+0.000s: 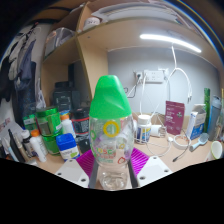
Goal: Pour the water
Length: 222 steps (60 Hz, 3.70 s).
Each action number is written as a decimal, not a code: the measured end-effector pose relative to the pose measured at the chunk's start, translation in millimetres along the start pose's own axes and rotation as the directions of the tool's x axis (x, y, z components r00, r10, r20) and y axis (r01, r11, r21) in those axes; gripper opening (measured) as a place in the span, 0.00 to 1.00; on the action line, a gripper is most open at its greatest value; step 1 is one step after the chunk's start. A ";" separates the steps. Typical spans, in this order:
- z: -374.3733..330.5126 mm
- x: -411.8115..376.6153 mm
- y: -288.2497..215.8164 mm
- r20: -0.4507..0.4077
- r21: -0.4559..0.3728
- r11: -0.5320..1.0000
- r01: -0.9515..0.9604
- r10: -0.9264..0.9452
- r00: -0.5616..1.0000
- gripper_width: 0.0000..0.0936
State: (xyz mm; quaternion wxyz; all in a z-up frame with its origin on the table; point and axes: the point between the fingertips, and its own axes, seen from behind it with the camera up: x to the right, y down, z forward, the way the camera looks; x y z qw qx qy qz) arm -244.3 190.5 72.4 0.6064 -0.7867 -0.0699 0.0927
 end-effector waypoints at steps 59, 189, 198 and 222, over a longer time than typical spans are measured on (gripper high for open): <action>-103.1 179.2 -105.5 0.131 -0.142 -0.548 -0.824 0.815 -0.565 0.45; -368.8 384.2 -8.3 -0.541 -0.070 0.967 -0.244 0.168 0.824 0.89; -450.5 301.5 -27.1 -0.519 -0.090 0.968 -0.236 0.157 0.840 0.89; -580.0 205.4 -52.4 -0.438 -0.150 0.975 -0.165 0.084 0.895 0.90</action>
